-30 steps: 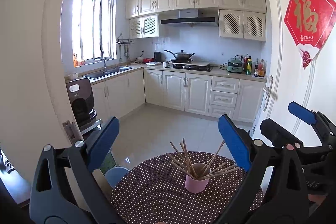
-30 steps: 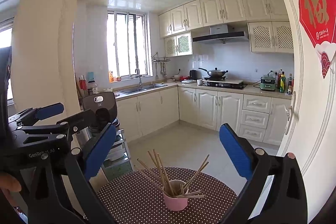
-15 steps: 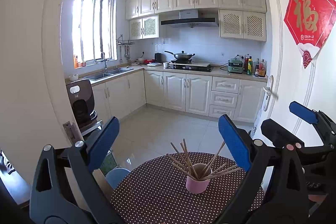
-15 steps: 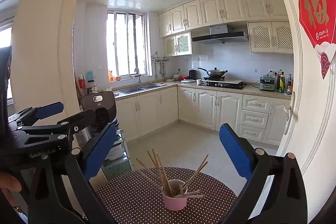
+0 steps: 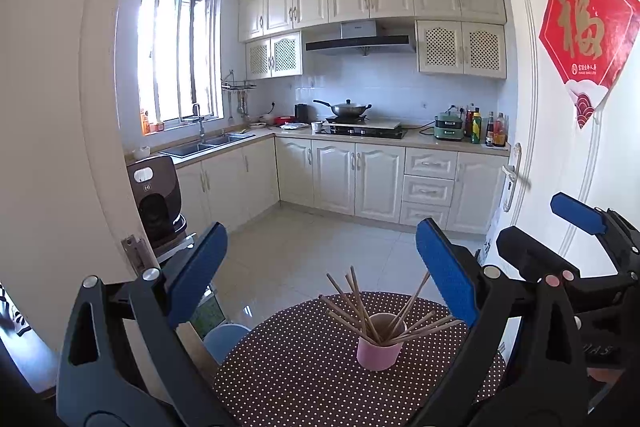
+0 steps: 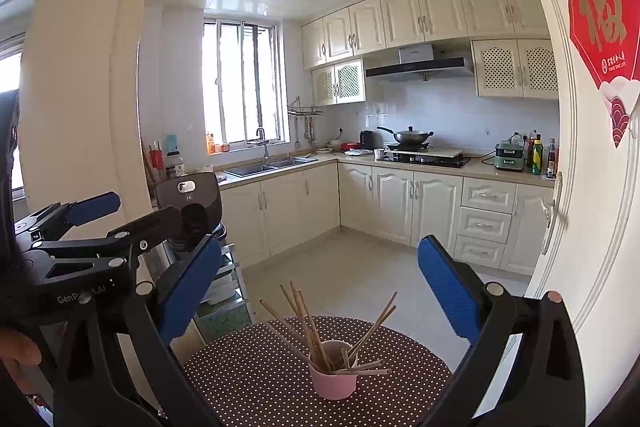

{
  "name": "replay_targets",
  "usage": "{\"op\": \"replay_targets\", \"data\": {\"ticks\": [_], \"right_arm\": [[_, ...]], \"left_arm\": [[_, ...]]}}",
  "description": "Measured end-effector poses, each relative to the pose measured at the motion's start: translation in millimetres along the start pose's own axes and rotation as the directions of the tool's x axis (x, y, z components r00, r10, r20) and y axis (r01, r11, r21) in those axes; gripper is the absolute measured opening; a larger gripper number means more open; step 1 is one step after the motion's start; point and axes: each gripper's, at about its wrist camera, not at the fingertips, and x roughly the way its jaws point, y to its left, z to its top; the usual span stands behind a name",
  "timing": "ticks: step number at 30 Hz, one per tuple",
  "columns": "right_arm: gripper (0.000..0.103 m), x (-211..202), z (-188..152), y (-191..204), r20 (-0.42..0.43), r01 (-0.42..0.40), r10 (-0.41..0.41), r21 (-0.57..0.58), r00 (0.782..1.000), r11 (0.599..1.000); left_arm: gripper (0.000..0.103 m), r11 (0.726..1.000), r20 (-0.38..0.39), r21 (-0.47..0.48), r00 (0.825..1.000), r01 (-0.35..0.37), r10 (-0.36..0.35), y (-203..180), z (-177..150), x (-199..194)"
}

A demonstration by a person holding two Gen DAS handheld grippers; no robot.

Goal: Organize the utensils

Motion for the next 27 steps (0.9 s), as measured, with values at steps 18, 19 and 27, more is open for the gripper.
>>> {"op": "replay_targets", "data": {"ticks": [18, 19, 27], "right_arm": [[0.095, 1.3, 0.6, 5.1, -0.011, 0.005, -0.005, 0.002, 1.000, 1.000], [0.095, 1.5, 0.7, 4.9, -0.012, 0.004, -0.004, 0.003, 1.000, 1.000], [0.095, 3.9, 0.7, 6.5, -0.020, 0.006, -0.006, 0.001, 1.000, 1.000]], "left_arm": [[0.094, 1.000, -0.006, 0.002, 1.000, -0.001, 0.001, 1.2, -0.5, 3.5], [0.094, 1.000, -0.007, 0.002, 1.000, -0.001, 0.001, 1.3, -0.9, 3.8], [0.094, 1.000, -0.007, 0.004, 1.000, -0.002, 0.002, 3.1, -1.6, 3.2]]}}
